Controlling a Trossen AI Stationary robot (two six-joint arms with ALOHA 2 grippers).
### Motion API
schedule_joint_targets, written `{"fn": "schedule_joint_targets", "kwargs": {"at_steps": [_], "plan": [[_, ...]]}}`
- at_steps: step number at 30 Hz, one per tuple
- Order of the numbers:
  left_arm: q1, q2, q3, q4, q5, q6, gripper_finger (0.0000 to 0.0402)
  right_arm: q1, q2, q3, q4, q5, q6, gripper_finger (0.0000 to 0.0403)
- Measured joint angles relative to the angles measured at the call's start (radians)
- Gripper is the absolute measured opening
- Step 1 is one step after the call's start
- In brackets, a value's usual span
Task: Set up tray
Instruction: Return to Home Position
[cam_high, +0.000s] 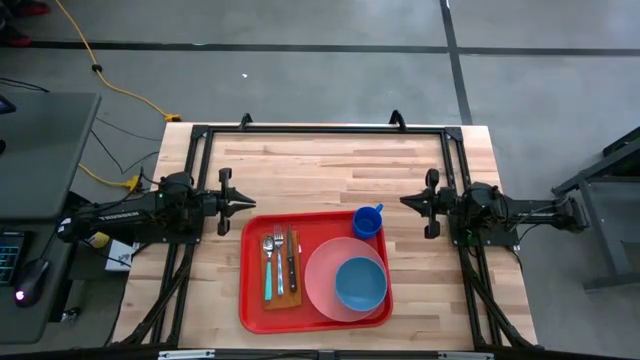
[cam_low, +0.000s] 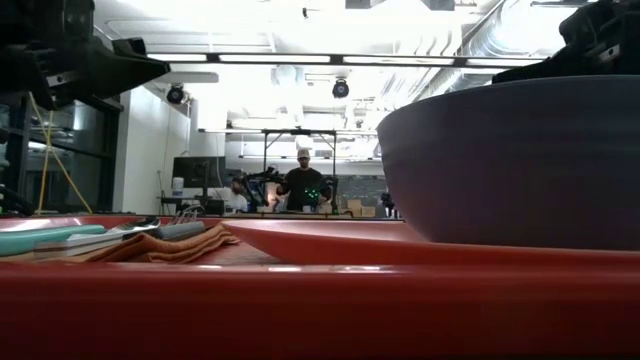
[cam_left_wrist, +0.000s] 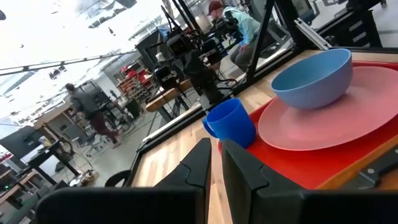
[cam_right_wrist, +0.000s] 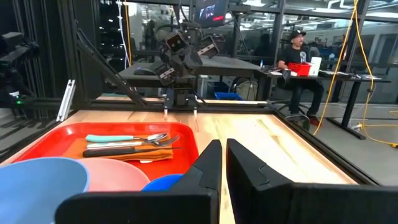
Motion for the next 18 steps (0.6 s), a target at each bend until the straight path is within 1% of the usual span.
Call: {"fn": "schedule_joint_targets", "kwargs": {"at_steps": [18], "plan": [[0.000, 0.000, 0.000, -0.007, 0.000, 0.000, 0.0067, 0.000, 0.000, 0.001, 0.000, 0.000, 0.000, 0.0000]]}}
